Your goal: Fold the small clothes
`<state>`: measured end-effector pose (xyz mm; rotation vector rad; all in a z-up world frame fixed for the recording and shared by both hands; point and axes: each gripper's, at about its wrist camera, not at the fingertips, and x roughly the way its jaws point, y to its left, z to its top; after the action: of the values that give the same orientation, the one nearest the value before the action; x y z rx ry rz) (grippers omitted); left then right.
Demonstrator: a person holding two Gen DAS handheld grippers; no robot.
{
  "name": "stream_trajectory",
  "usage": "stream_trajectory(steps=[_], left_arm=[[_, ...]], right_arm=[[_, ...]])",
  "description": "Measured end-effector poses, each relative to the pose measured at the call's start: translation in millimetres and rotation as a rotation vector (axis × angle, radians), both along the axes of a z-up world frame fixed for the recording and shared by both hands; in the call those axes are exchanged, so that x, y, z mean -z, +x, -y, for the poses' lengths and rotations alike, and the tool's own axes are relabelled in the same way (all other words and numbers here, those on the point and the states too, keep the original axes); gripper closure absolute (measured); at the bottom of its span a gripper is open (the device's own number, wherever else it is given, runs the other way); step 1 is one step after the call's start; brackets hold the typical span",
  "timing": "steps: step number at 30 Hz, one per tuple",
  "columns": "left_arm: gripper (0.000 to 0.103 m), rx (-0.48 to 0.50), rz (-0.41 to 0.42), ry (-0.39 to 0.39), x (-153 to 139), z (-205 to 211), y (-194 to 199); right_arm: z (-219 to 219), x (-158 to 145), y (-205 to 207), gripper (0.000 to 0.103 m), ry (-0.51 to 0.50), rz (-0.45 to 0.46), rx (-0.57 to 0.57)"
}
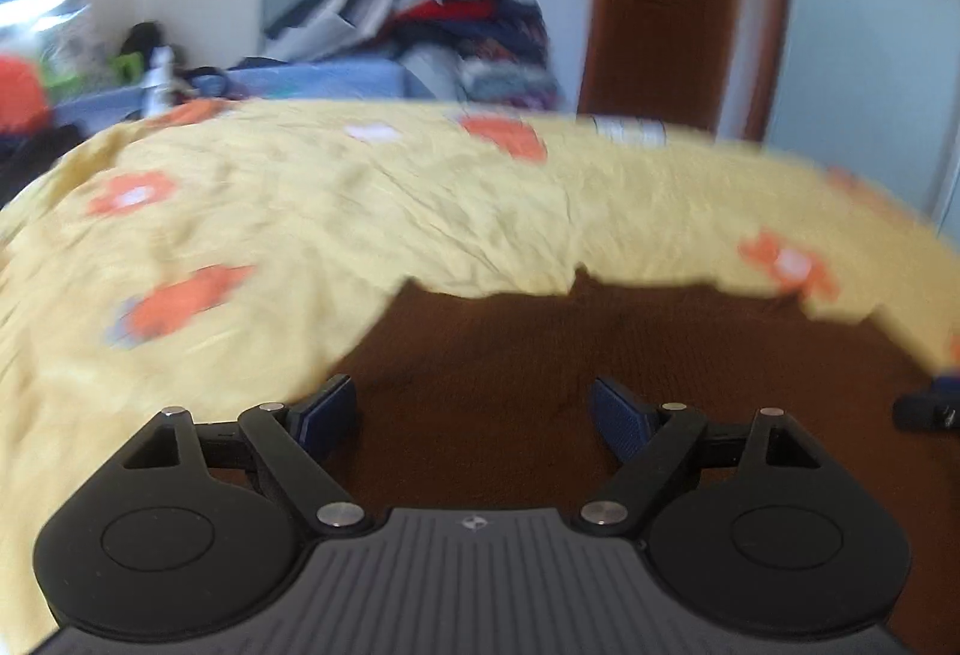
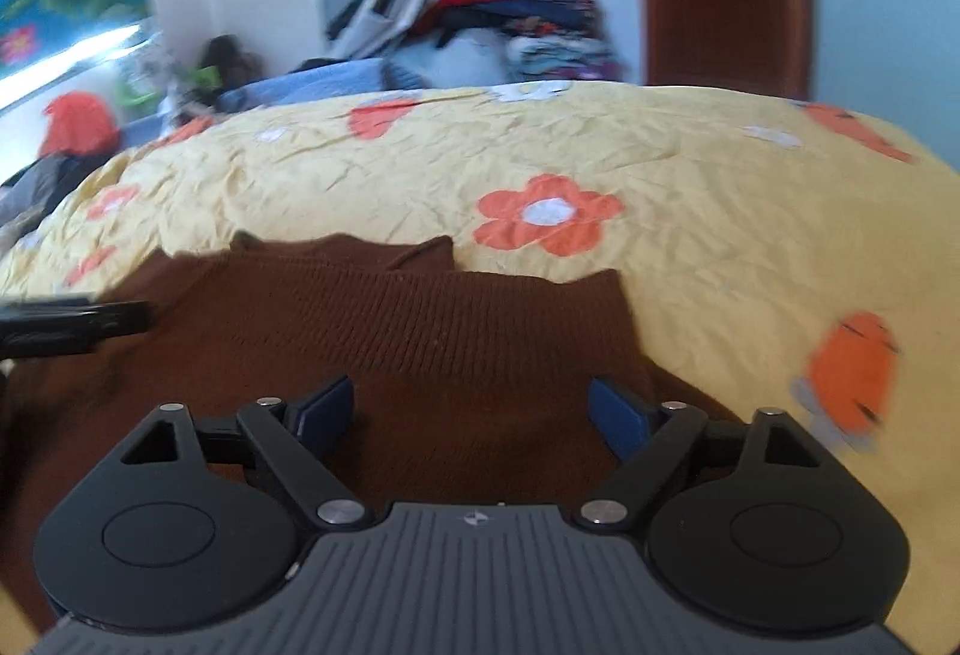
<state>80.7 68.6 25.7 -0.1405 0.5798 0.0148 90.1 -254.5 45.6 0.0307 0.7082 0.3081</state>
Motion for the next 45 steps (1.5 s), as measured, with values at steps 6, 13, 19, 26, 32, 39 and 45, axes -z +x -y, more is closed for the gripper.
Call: stream_trajectory(steps=[6,13,19,26,32,39,45], left_arm=[[0.017,0.082,-0.010,-0.091,-1,-4,-66],[0.017,0.164,-0.053,0.153,26,16,-66],[0.018,0.170,-0.030,0.089,0,19,-89],[0.015,0.218,-0.093,0.114,17,21,-96],[0.016,-0.025,-0.041,-0.216,-3,-27,-154],[0.016,-0.309,-0.080,-0.699,27,-80,-192],[0.024,-0.364,-0.081,-0.806,31,-81,-159]], right_arm=[[-15,-19,-48,0.000,0.063,0.040,-0.097],[-28,21,-53,0.000,-0.109,0.011,-0.200],[-23,-10,-71,0.000,-0.067,-0.040,-0.147],[-21,16,-104,0.000,-0.157,-0.012,-0.219],[8,-12,-129,0.000,-0.035,0.030,-0.121],[38,16,-142,0.000,-0.028,0.014,-0.012],[35,18,-142,0.000,-0.066,0.014,-0.015]])
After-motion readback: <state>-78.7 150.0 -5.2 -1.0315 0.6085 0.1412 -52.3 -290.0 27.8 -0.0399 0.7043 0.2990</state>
